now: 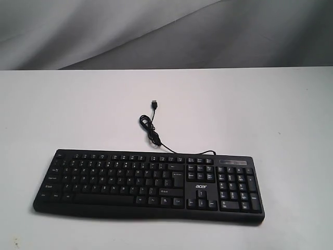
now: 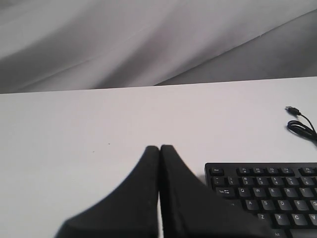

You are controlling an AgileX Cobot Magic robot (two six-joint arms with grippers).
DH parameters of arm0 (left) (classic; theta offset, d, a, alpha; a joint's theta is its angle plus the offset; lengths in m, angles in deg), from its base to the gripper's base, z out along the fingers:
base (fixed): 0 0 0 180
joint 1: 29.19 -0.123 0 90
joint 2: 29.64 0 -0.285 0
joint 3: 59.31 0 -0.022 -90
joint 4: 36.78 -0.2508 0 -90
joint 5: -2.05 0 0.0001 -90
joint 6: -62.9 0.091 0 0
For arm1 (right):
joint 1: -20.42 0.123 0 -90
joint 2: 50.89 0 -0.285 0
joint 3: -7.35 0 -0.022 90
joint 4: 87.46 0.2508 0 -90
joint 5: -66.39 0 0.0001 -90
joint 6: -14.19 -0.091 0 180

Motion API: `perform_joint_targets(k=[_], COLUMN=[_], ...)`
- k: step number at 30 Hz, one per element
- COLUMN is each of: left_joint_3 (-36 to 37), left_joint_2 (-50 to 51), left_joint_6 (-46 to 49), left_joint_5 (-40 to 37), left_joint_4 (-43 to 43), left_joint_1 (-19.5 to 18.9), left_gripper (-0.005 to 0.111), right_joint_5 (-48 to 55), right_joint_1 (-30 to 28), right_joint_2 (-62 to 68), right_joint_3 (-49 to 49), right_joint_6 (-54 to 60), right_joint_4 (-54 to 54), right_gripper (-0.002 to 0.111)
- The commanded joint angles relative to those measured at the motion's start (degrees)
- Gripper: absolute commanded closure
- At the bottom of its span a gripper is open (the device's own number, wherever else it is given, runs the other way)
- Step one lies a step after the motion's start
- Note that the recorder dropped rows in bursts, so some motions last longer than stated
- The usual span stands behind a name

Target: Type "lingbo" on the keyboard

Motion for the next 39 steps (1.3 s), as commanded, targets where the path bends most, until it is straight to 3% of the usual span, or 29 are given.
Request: perform_joint_targets(k=[1,3,5,10,13,15,26,30,39], left_joint_3=[0.3,0.3,0.3,0.3,0.3,0.3,0.3,0.3,0.3], left_joint_2=[-0.2,-0.2,-0.2,-0.2,-0.2,-0.2,-0.2,-0.2,-0.2], left_joint_6=[-0.1,-0.1,-0.1,-0.1,-0.1,-0.1,-0.1,-0.1,-0.1], left_joint_5=[0.4,0.4,0.4,0.4,0.4,0.4,0.4,0.4,0.4], left_joint_4=[0.2,0.2,0.2,0.2,0.2,0.2,0.2,0.2,0.2], left_joint_1=[-0.1,-0.1,-0.1,-0.1,-0.1,-0.1,-0.1,-0.1,-0.1], left_gripper=[0.106,0.106,0.106,0.106,0.106,0.106,0.106,0.106,0.106], right_joint_5=[10.1,17.1,27.5,36.6,42.6,44.3,37.5,34.3,34.3], right_joint_1=[2.2,4.4,8.5,14.8,18.0,20.4,39.6,41.4,43.5], right_joint_2=[16.6,23.0,32.0,44.1,49.6,51.7,56.9,58.3,61.7], right_joint_3=[-9.9,-13.9,-20.9,-28.2,-29.8,-29.8,-29.6,-29.6,-29.6], right_joint_6=[5.3,9.4,26.0,80.9,105.4,113.6,116.1,109.2,107.5], right_joint_4=[-2.2,-0.7,10.1,52.1,73.4,81.3,78.6,74.7,72.9], right_gripper=[0.108,0.108,0.108,0.108,0.108,0.108,0.108,0.108,0.108])
